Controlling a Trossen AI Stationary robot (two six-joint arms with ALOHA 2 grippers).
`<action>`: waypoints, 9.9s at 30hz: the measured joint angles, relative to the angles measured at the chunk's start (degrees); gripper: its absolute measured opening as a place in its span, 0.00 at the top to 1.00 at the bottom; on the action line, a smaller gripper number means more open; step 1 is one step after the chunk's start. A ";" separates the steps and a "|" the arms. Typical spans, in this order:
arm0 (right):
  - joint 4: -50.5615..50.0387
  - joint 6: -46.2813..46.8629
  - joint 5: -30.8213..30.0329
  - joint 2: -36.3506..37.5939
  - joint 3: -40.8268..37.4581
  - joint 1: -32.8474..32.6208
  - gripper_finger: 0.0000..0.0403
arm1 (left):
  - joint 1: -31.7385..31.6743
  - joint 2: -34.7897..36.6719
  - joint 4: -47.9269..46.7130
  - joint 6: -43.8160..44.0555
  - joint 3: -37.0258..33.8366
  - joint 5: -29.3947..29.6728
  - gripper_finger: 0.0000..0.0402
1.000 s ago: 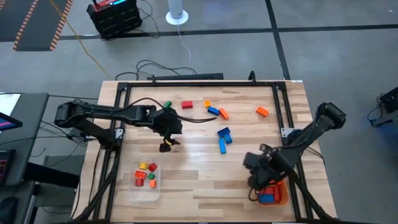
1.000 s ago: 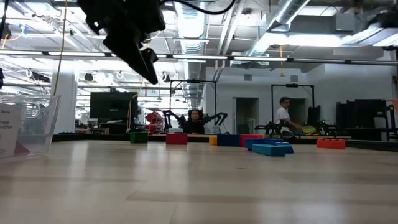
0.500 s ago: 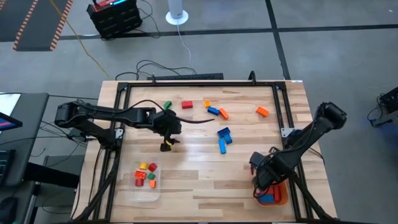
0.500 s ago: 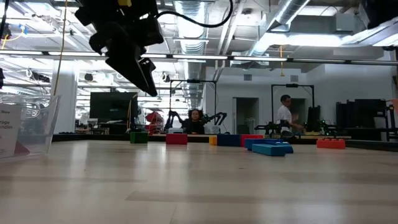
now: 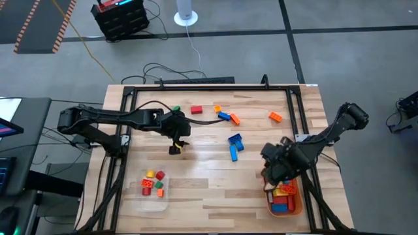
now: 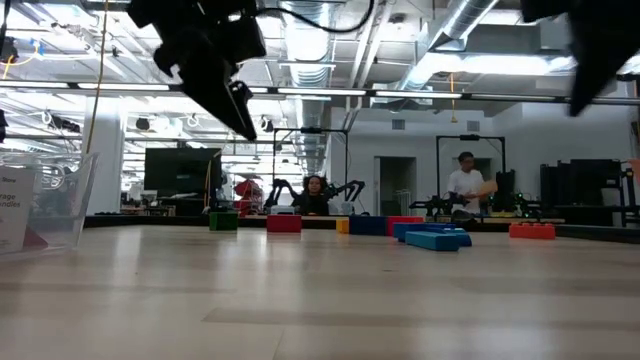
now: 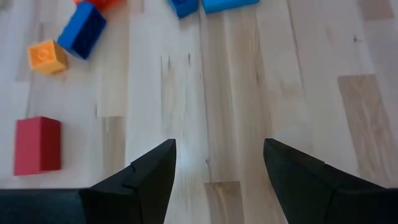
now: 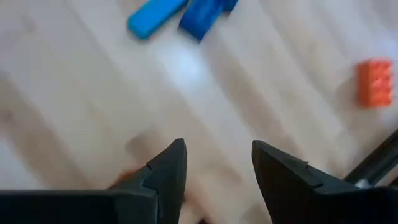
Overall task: Sort blocks by size
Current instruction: Put the large blue game piece into the orange bin, then put the small blue game piece into the transparent bin
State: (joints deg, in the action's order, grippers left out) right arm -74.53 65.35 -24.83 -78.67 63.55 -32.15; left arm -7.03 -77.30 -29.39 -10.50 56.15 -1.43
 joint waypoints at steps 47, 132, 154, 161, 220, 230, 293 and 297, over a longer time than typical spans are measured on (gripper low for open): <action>31.62 -80.63 19.07 -25.64 4.63 39.36 0.36 | 1.33 26.67 4.37 3.71 -18.22 6.80 0.41; 23.99 -64.09 20.07 -5.48 4.59 34.18 0.72 | 1.42 27.44 -0.27 6.69 -18.20 6.86 0.41; 0.45 -18.51 17.19 -2.65 4.61 3.31 0.72 | 1.44 27.44 0.20 7.82 -18.20 6.86 0.41; -0.23 -12.44 17.16 -2.70 4.61 -0.80 0.72 | 1.44 27.44 -0.68 8.16 -18.20 6.84 0.41; 20.04 -47.23 18.13 -25.96 4.59 30.76 0.35 | 1.44 27.41 -4.25 9.92 -18.18 6.84 0.41; 21.86 -34.60 22.11 -26.35 4.59 33.12 0.35 | 1.44 27.41 -4.37 10.64 -18.18 6.82 0.41; 20.35 -91.53 7.16 -23.00 2.17 22.97 0.37 | 1.44 27.41 -4.05 11.08 -18.18 6.79 0.41; 19.30 -99.54 -0.79 -25.89 3.45 23.00 0.32 | 1.44 27.41 -4.06 11.39 -18.18 6.79 0.41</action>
State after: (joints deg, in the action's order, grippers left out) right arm -55.23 -34.20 -25.62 -104.56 67.00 -9.15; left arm -5.58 -49.89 -33.45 0.89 37.98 5.37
